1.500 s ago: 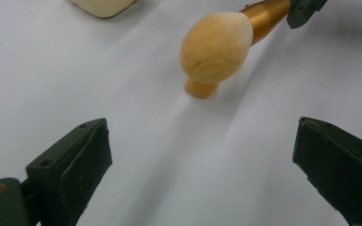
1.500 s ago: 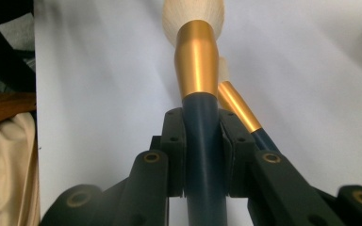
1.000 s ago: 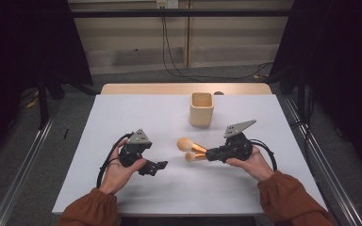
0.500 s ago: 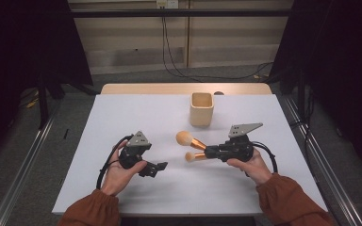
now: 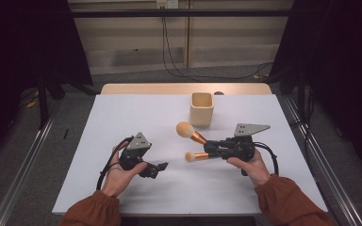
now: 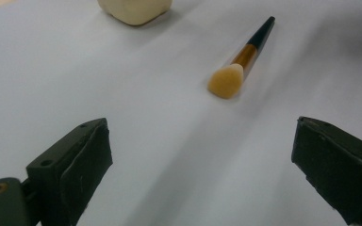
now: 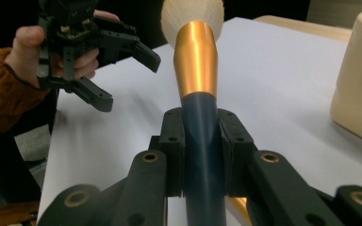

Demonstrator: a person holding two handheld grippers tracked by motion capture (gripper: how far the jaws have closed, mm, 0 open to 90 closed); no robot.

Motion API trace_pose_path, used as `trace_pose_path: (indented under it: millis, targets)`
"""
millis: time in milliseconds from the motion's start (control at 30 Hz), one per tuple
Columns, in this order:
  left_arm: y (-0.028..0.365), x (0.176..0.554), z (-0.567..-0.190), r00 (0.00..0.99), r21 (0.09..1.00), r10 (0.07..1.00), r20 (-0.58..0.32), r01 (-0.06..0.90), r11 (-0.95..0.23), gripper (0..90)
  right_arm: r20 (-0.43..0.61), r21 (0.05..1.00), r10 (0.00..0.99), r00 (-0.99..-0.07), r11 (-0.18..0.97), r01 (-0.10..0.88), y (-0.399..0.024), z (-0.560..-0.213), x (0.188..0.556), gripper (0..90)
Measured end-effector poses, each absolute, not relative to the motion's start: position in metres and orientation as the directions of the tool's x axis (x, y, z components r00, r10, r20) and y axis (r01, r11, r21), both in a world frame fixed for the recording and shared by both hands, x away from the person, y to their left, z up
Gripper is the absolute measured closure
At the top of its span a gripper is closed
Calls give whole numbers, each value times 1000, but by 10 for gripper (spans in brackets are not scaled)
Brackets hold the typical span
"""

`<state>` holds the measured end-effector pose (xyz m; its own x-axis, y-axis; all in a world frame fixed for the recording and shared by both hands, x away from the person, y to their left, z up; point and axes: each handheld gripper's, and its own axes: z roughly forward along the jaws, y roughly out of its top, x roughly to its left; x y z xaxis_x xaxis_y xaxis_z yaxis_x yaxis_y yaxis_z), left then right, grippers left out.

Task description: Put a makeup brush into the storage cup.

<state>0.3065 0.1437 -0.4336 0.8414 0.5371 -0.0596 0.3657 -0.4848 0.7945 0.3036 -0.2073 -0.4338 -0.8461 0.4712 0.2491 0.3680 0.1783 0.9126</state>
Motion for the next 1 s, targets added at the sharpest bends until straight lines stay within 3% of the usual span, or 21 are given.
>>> trace_pose_path:
  millis: [567, 867, 1000]
  targets:
    - [140, 307, -426, 848, 881, 518, -112, 326, -343, 62, 236, 948, 401, -885, 106, 301, -207, -428, 299, 752]
    - [128, 310, -425, 885, 932, 426, -189, 298, -208, 89, 215, 960, 363, -907, 90, 264, -206, -424, 297, 752]
    - [120, 309, -422, 902, 946, 391, -181, 269, -182, 81, 210, 964, 356, -911, 83, 254, -208, -422, 298, 751]
